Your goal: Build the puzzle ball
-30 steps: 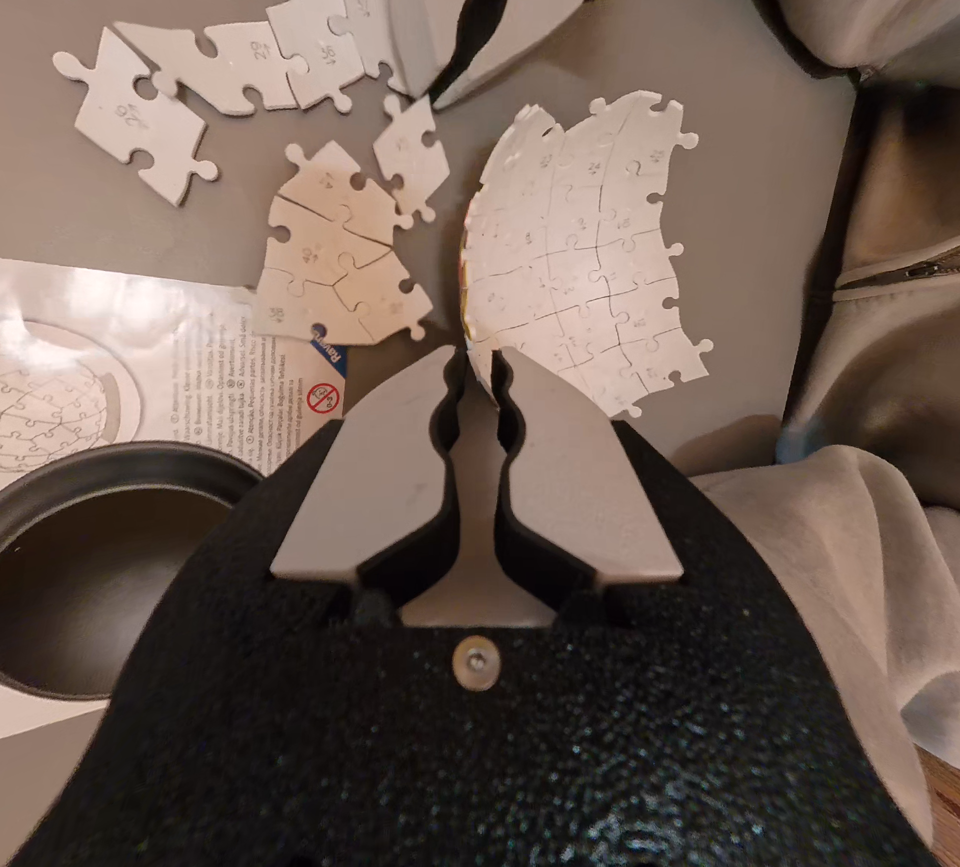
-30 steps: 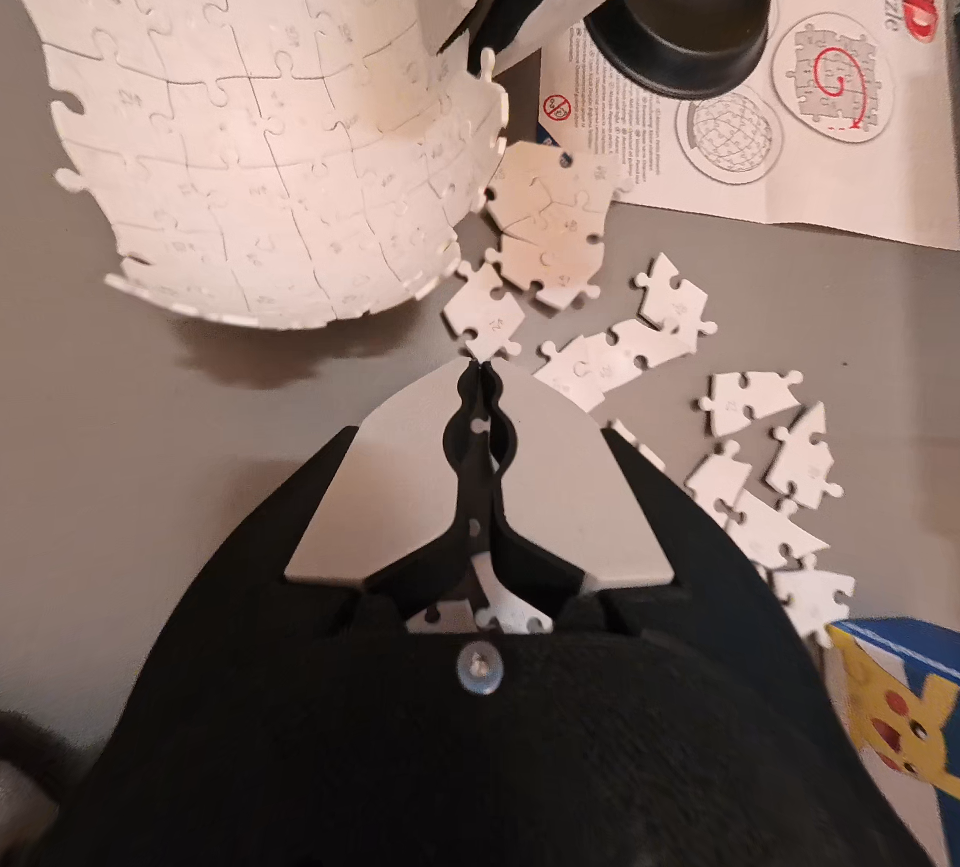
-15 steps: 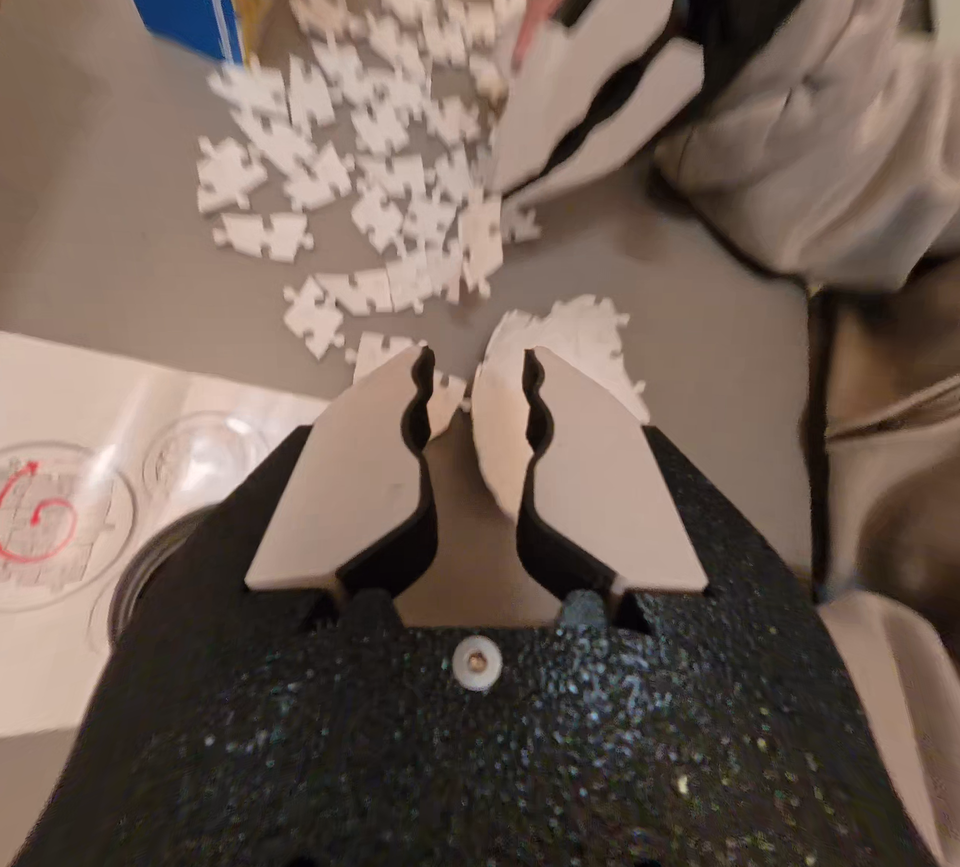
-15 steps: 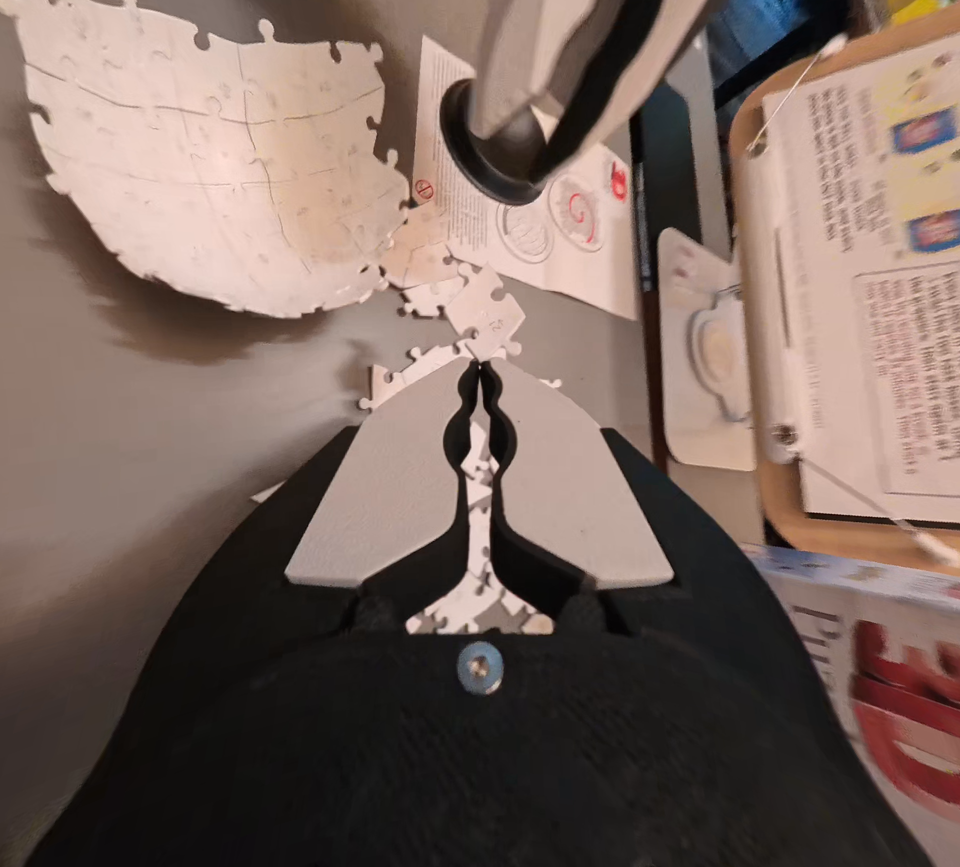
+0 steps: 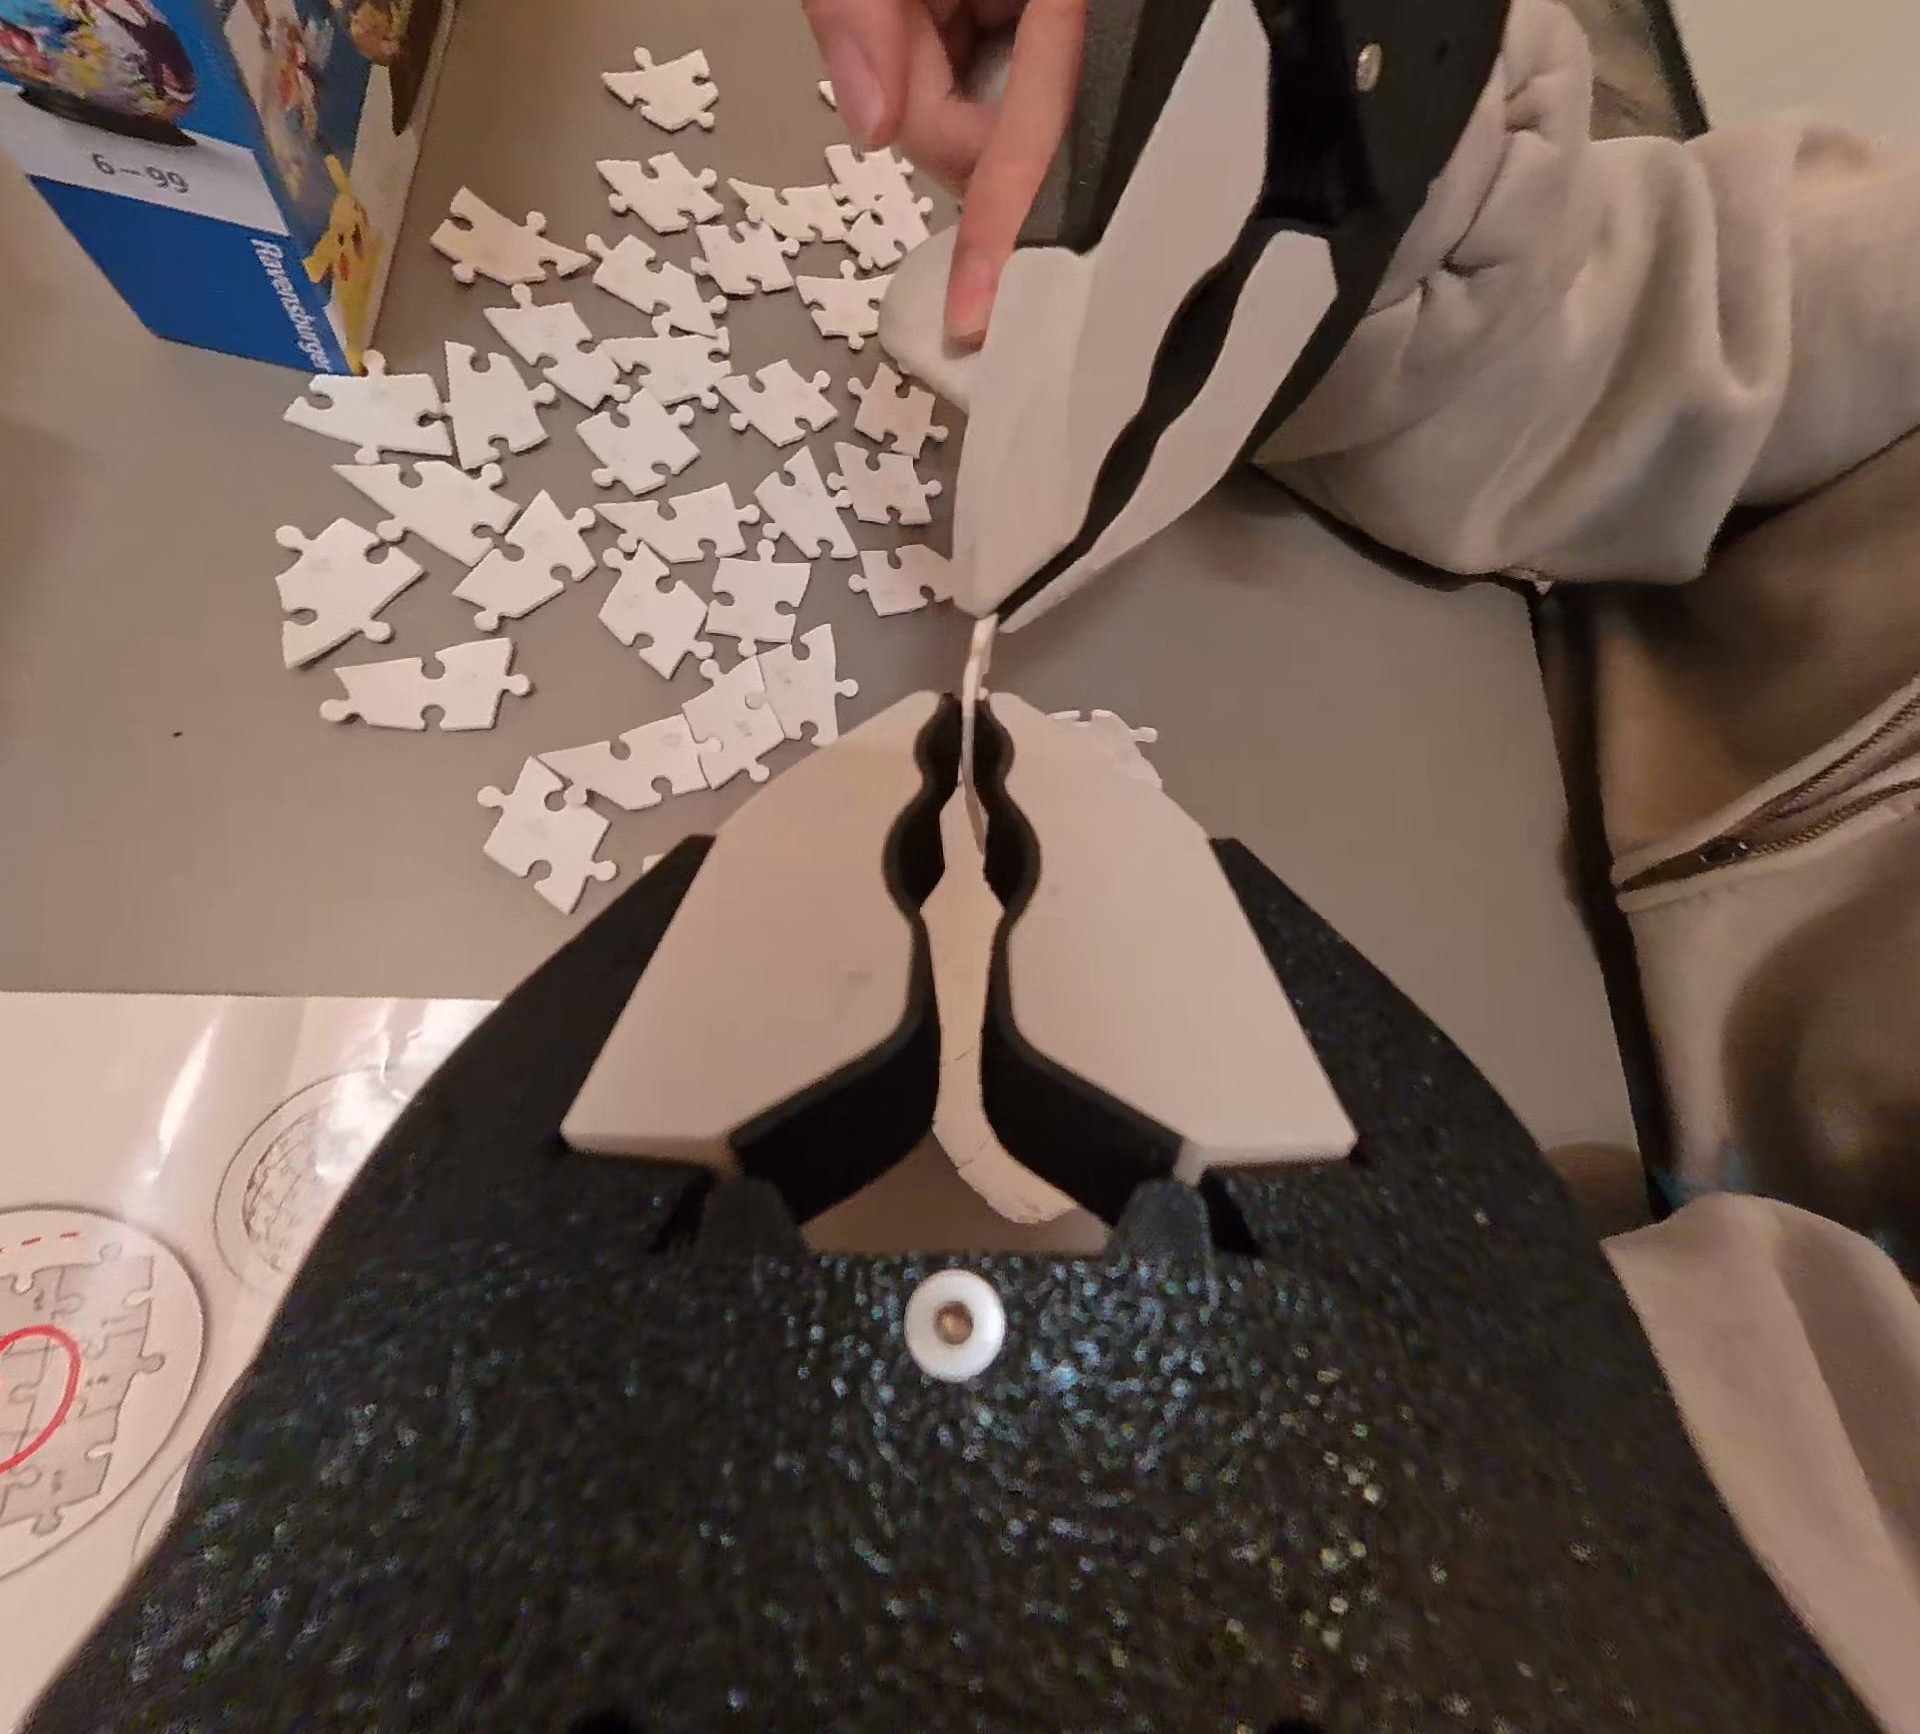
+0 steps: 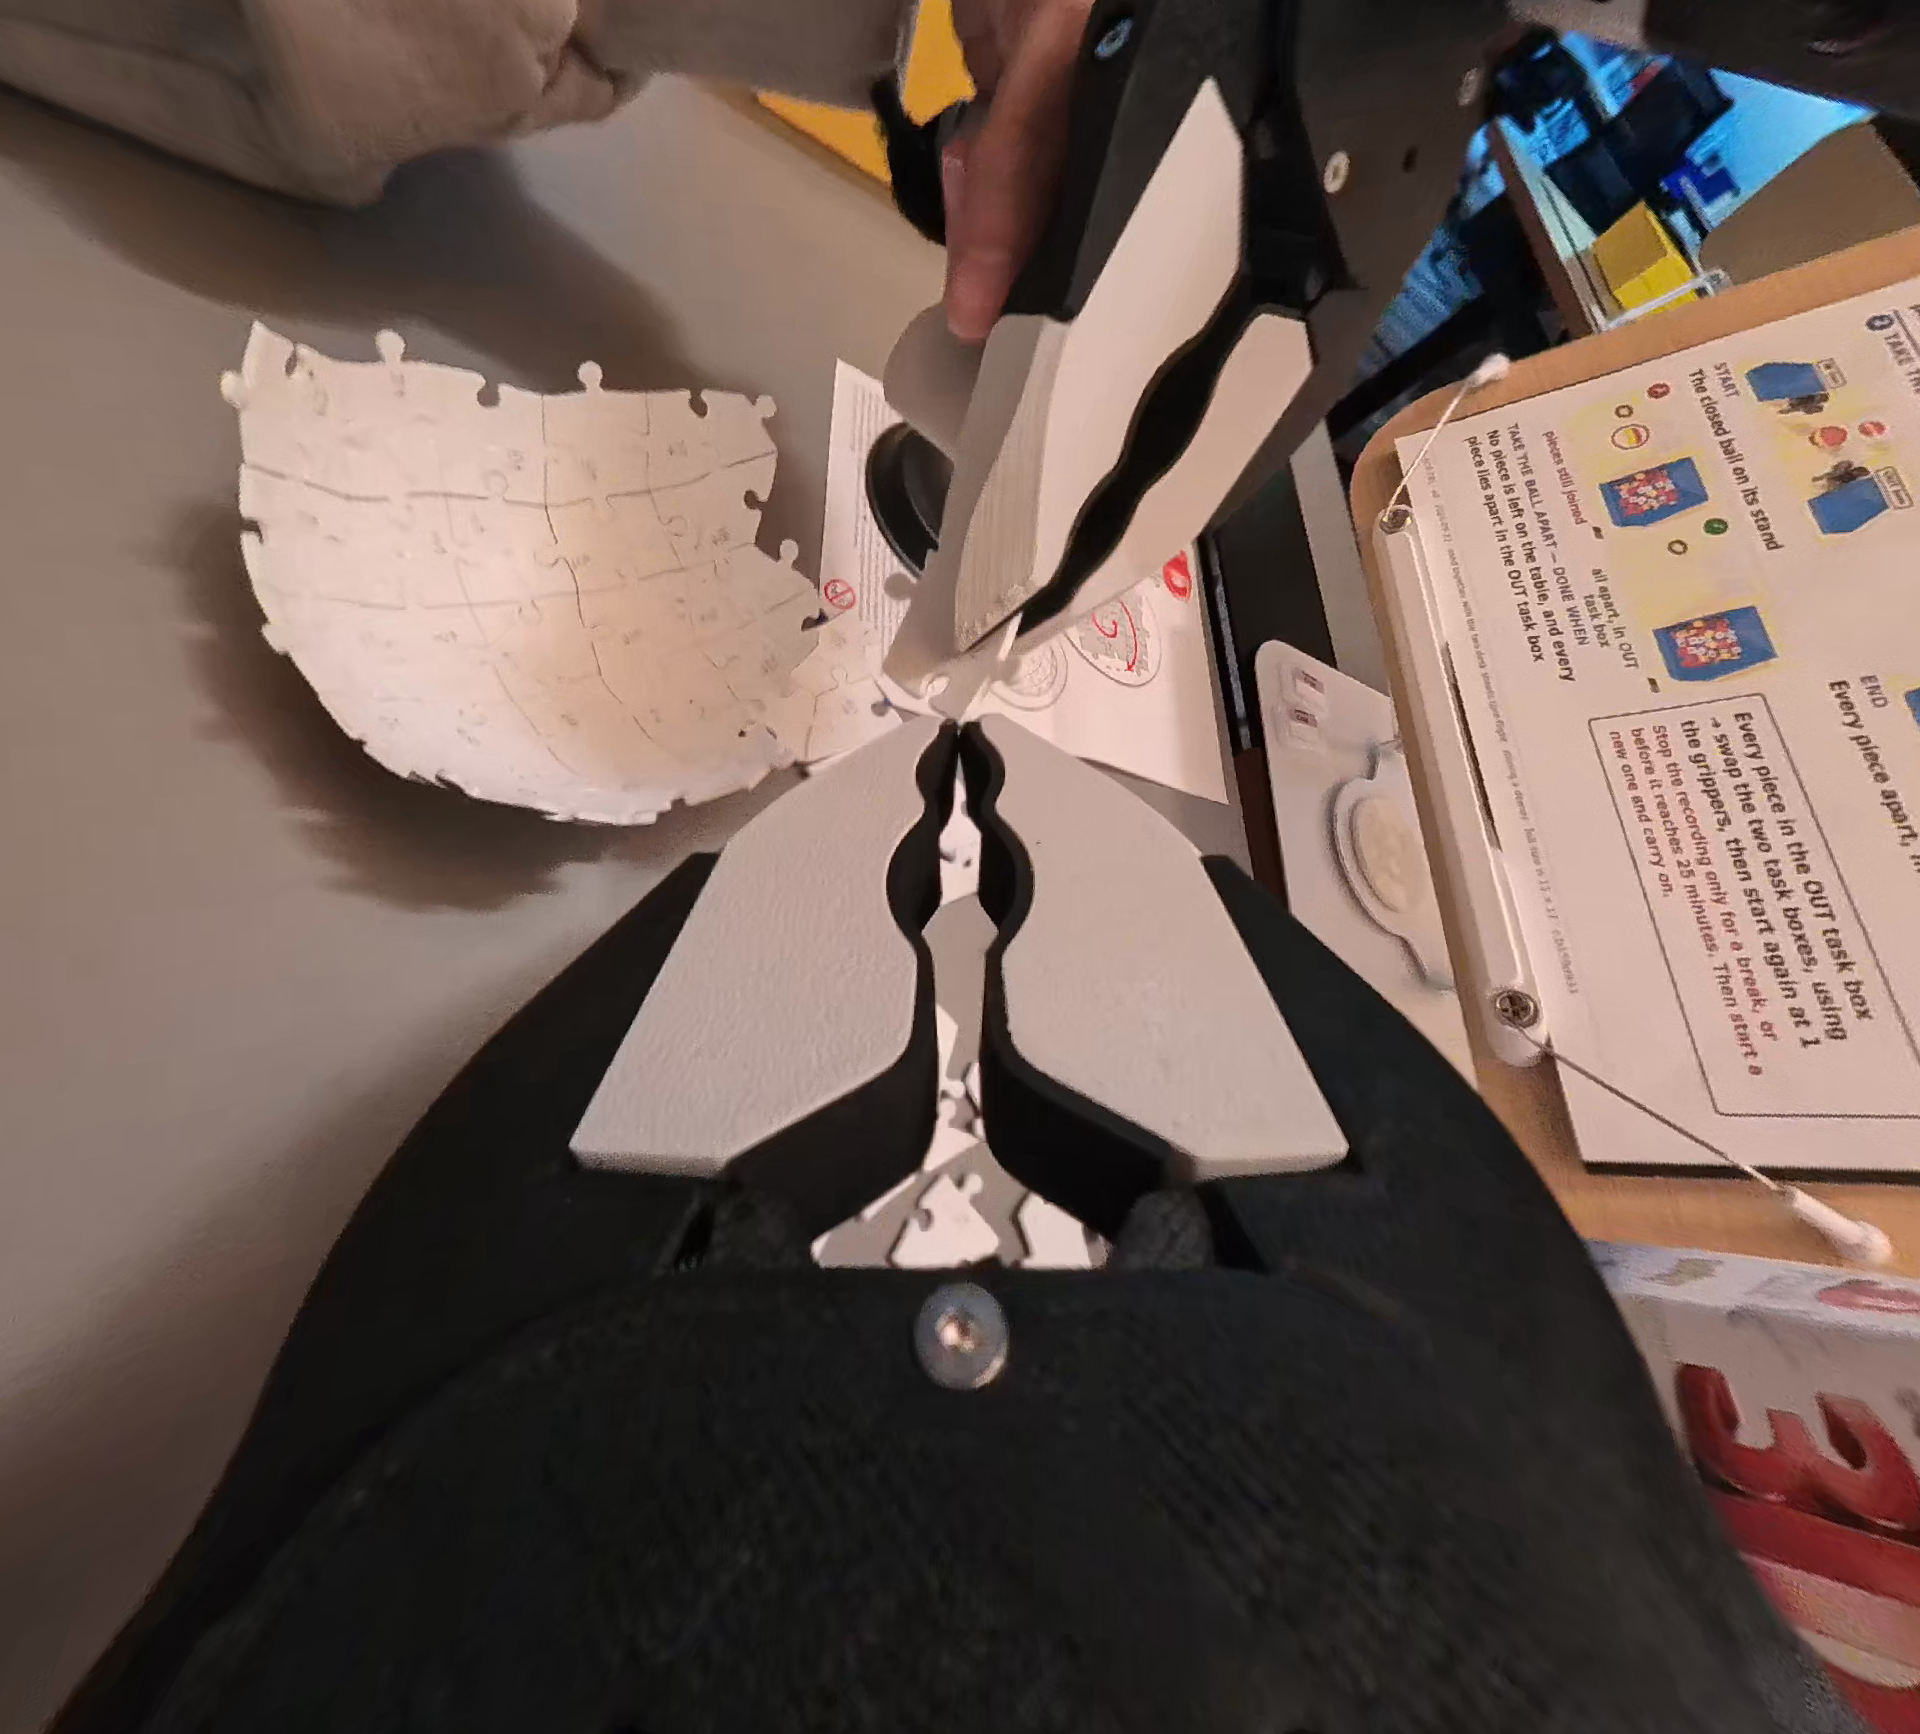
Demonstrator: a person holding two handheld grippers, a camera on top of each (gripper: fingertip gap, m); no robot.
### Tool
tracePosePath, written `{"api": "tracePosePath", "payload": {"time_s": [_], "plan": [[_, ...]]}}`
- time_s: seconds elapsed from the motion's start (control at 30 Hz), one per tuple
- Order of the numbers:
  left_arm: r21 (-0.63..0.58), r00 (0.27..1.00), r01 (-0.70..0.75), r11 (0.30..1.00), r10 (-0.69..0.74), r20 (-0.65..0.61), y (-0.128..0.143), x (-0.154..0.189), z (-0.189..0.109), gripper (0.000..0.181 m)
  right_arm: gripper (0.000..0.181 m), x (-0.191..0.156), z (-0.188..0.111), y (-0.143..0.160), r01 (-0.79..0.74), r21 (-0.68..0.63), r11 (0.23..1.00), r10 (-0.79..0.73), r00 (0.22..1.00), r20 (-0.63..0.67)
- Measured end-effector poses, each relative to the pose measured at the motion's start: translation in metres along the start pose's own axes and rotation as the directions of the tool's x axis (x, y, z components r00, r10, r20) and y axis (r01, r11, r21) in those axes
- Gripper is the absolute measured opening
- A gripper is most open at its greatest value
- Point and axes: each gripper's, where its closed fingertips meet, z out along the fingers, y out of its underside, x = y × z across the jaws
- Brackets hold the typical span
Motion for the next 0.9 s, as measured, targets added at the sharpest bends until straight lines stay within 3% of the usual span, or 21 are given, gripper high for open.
{"api": "tracePosePath", "payload": {"time_s": [0.03, 0.13, 0.2, 0.23, 0.37, 0.43, 0.53, 0.67, 0.73, 0.83, 0.9], "plan": [[0.018, 1.000, -0.002, 1.000, 0.002, -0.002, -0.002, -0.001, -0.001, 0.002, 0.001, 0.003, -0.001, 0.000, -0.022, 0.017, 1.000, 0.022, 1.000, -0.013], [0.076, 1.000, -0.007, 0.997, 0.006, 0.014, -0.010, -0.005, -0.005, 0.002, 0.002, 0.013, -0.004, -0.002, -0.127, 0.088, 0.988, 0.131, 0.990, -0.046], [0.144, 0.997, 0.010, 0.990, -0.021, 0.078, -0.020, -0.016, -0.013, 0.002, 0.018, 0.016, -0.007, -0.002, -0.237, 0.133, 0.962, 0.242, 0.970, -0.019], [0.204, 0.995, 0.024, 0.979, -0.044, 0.094, -0.029, -0.020, -0.019, 0.002, 0.028, 0.017, -0.006, -0.003, -0.312, 0.153, 0.938, 0.315, 0.949, 0.004], [0.401, 0.991, 0.046, 0.915, -0.093, 0.098, -0.054, -0.024, -0.041, 0.002, 0.040, 0.031, 0.002, -0.010, -0.512, 0.243, 0.824, 0.524, 0.852, 0.021], [0.470, 0.994, 0.047, 0.882, -0.088, 0.065, -0.064, -0.018, -0.048, 0.002, 0.039, 0.042, 0.004, -0.012, -0.554, 0.290, 0.780, 0.583, 0.812, -0.019], [0.508, 0.997, 0.026, 0.861, -0.057, 0.045, -0.072, -0.010, -0.051, 0.002, 0.031, 0.052, -0.002, -0.029, -0.619, 0.422, 0.662, 0.665, 0.745, 0.050], [0.502, 0.998, -0.035, 0.864, 0.008, 0.056, -0.075, 0.001, -0.047, 0.002, 0.005, 0.064, -0.019, -0.041, -0.640, 0.540, 0.546, 0.706, 0.699, 0.114], [0.490, 0.997, -0.059, 0.870, 0.026, 0.073, -0.074, 0.002, -0.046, 0.002, 0.004, 0.062, -0.018, -0.040, -0.644, 0.512, 0.569, 0.696, 0.708, 0.118], [0.384, 0.997, -0.064, 0.921, 0.048, 0.053, -0.057, 0.008, -0.039, 0.006, 0.002, 0.047, -0.014, -0.035, -0.602, 0.392, 0.696, 0.615, 0.781, 0.106], [0.276, 0.987, -0.099, 0.956, 0.059, 0.152, -0.043, 0.000, -0.035, 0.025, 0.002, 0.029, -0.008, -0.021, -0.550, 0.226, 0.804, 0.543, 0.834, 0.097]]}}
